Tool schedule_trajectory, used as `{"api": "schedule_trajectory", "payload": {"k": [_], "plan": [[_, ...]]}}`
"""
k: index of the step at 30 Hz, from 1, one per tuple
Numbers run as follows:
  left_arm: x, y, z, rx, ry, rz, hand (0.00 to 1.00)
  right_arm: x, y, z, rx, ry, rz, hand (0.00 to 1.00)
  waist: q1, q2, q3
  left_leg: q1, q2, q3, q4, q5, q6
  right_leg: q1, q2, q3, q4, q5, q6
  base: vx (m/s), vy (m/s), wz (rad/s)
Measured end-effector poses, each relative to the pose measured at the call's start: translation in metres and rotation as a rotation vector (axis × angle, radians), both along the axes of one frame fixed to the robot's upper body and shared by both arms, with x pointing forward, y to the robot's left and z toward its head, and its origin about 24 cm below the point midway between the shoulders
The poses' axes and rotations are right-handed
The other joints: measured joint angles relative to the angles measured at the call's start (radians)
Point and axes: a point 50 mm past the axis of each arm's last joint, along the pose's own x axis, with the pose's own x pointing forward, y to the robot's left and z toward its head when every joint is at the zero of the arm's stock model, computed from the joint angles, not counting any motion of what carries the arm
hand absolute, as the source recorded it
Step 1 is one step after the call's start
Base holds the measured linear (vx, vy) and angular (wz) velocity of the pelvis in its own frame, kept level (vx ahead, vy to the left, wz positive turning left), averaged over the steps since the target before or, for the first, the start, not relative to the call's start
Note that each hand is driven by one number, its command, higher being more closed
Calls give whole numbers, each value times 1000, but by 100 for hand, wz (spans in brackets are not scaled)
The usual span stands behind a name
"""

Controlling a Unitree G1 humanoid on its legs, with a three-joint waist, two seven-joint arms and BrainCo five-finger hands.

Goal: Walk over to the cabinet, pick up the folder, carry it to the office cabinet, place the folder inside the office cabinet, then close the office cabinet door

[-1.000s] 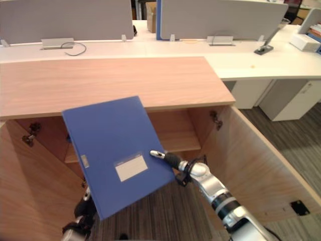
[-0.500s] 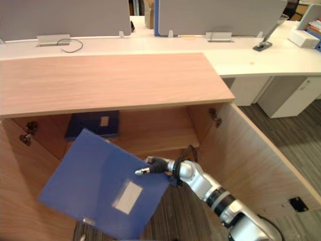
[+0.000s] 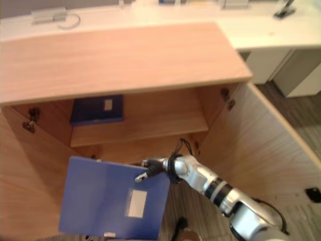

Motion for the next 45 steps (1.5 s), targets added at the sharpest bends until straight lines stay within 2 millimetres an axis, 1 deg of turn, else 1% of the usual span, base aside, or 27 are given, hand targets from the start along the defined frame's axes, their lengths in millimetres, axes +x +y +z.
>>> {"api": "schedule_trajectory", "payload": {"k": [1, 2, 4, 7, 8, 10, 12, 14, 16, 17, 19, 20, 22, 23, 25, 27, 29, 31, 32, 34, 35, 37, 39, 40, 41, 43, 45], "plan": [[5, -3, 1, 0, -15, -12, 0, 5, -4, 1, 20, 21, -46, 100, 11, 1, 23, -34, -7, 4, 42, -15, 6, -44, -24, 12, 61, -23, 4, -131, 88, -5], [10, -8, 2, 0, -40, -24, 0, 11, -10, 7, 62, 24, -102, 100, 20, 5, 51, -81, -9, 17, 107, -44, 13, -102, -48, 35, 133, -48, 7, -133, 75, -13], [14, -14, 2, -4, -58, -33, 0, 20, -14, 20, 144, 4, -158, 100, 27, 9, 66, -149, -6, 31, 195, -82, 21, -176, -67, 61, 215, -75, 11, -128, 73, -21], [23, -14, 7, 15, -108, -54, 0, 42, -24, 63, 377, -78, -283, 100, 43, 8, 85, -240, -1, 62, 326, -144, 35, -293, -104, 112, 354, -125, 17, -89, 64, -22], [27, -16, 10, 21, -137, -51, 0, 51, -30, 93, 497, -152, -328, 100, 45, 6, 89, -283, -1, 74, 383, -171, 42, -348, -121, 137, 414, -150, 22, -82, 79, -15], [30, -16, 11, 27, -156, -54, 0, 56, -34, 116, 554, -213, -336, 100, 45, 4, 91, -328, -1, 84, 430, -192, 46, -400, -135, 157, 468, -168, 22, -51, 72, -9], [32, -16, 13, 31, -173, -49, 0, 60, -41, 132, 602, -244, -350, 100, 46, 1, 93, -399, 0, 90, 495, -213, 50, -479, -154, 174, 539, -187, 21, -29, 65, 0], [33, -16, 14, 33, -180, -49, 0, 63, -48, 146, 694, -261, -389, 100, 47, 0, 94, -458, 0, 95, 550, -234, 53, -546, -170, 189, 599, -208, 21, -22, 37, 5], [34, -15, 15, 31, -194, -48, 0, 68, -60, 169, 825, -287, -437, 100, 51, -3, 104, -535, 5, 89, 625, -253, 56, -620, -188, 190, 669, -222, 21, -42, 17, 9], [35, -15, 15, 29, -195, -46, 0, 70, -65, 174, 860, -288, -456, 100, 50, -3, 108, -551, 5, 84, 639, -256, 56, -631, -193, 188, 682, -228, 21, -73, 8, 18], [36, -15, 15, 26, -200, -40, 0, 77, -85, 184, 986, -276, -551, 100, 53, -4, 118, -606, -3, 68, 686, -265, 60, -670, -211, 186, 726, -243, 23, -85, 6, 27], [36, -15, 15, 24, -201, -38, 0, 79, -91, 185, 1027, -262, -579, 100, 57, -4, 118, -620, -6, 64, 696, -266, 61, -680, -215, 184, 734, -245, 24, -89, 17, 27], [38, -14, 16, 18, -206, -40, 0, 87, -110, 183, 1192, -187, -697, 100, 68, -5, 123, -663, -19, 49, 724, -266, 64, -708, -237, 180, 764, -254, 22, -85, 25, 28], [38, -15, 15, 14, -206, -38, 0, 89, -113, 183, 1236, -167, -725, 100, 70, -5, 124, -674, -22, 45, 730, -265, 65, -716, -240, 178, 771, -255, 23, -68, 20, 25], [38, -14, 15, 13, -202, -45, 0, 97, -124, 192, 1422, -112, -810, 100, 75, -4, 126, -723, -29, 30, 754, -261, 71, -748, -253, 168, 791, -256, 22, -61, 23, 25], [39, -15, 15, 15, -197, -54, 0, 102, -136, 202, 1547, -86, -867, 100, 76, 3, 137, -754, -41, 13, 772, -258, 73, -758, -269, 155, 807, -260, 20, -38, 22, 30], [40, -16, 15, 14, -189, -65, 0, 105, -152, 211, 1708, -53, -937, 100, 94, 3, 144, -784, -52, 0, 791, -258, 73, -777, -281, 149, 827, -266, 21, -15, 17, 26], [40, -16, 15, 16, -184, -71, 0, 106, -159, 220, 1832, -22, -961, 100, 100, 7, 147, -813, -64, -9, 805, -255, 76, -794, -298, 141, 845, -273, 19, 1, 8, 30], [42, -17, 15, 17, -180, -76, 0, 106, -165, 230, 1936, 4, -970, 100, 100, 19, 154, -835, -75, -23, 818, -252, 76, -800, -311, 127, 858, -279, 19, 4, 0, 33], [44, -18, 15, 24, -176, -80, 0, 105, -176, 241, 2118, 61, -978, 100, 116, 22, 155, -875, -92, -38, 834, -248, 74, -825, -330, 118, 882, -291, 17, 8, -8, 38], [46, -20, 16, 25, -179, -80, 0, 103, -183, 246, 2215, 84, -984, 100, 125, 32, 161, -890, -99, -50, 846, -248, 73, -826, -340, 107, 895, -298, 16, 11, -14, 36], [50, -21, 18, 28, -186, -88, 0, 102, -191, 254, 2318, 102, -995, 100, 134, 44, 167, -910, -112, -64, 861, -247, 71, -832, -352, 100, 916, -312, 18, 7, -21, 29], [51, -22, 18, 34, -186, -80, 0, 101, -193, 262, 2401, 134, -994, 100, 143, 47, 169, -928, -121, -68, 870, -245, 69, -848, -366, 97, 935, -322, 12, 6, -32, 22], [52, -23, 18, 38, -181, -73, 0, 100, -194, 268, 2440, 150, -988, 100, 145, 54, 172, -941, -126, -73, 879, -245, 68, -855, -373, 95, 949, -328, 11, 7, -36, 19], [52, -23, 19, 40, -181, -70, 0, 99, -194, 272, 2458, 160, -982, 100, 146, 55, 173, -949, -128, -76, 882, -244, 67, -862, -376, 94, 955, -331, 10, 6, -40, 19], [56, -25, 21, 47, -190, -64, 0, 97, -197, 283, 2495, 158, -988, 100, 148, 71, 182, -978, -138, -102, 898, -239, 59, -865, -382, 70, 975, -345, 4, 9, -41, 23], [58, -25, 21, 50, -193, -66, 0, 96, -202, 289, 2501, 131, -1018, 100, 160, 73, 183, -989, -143, -109, 899, -234, 52, -875, -387, 66, 985, -352, 0, 18, -53, 18]]}}
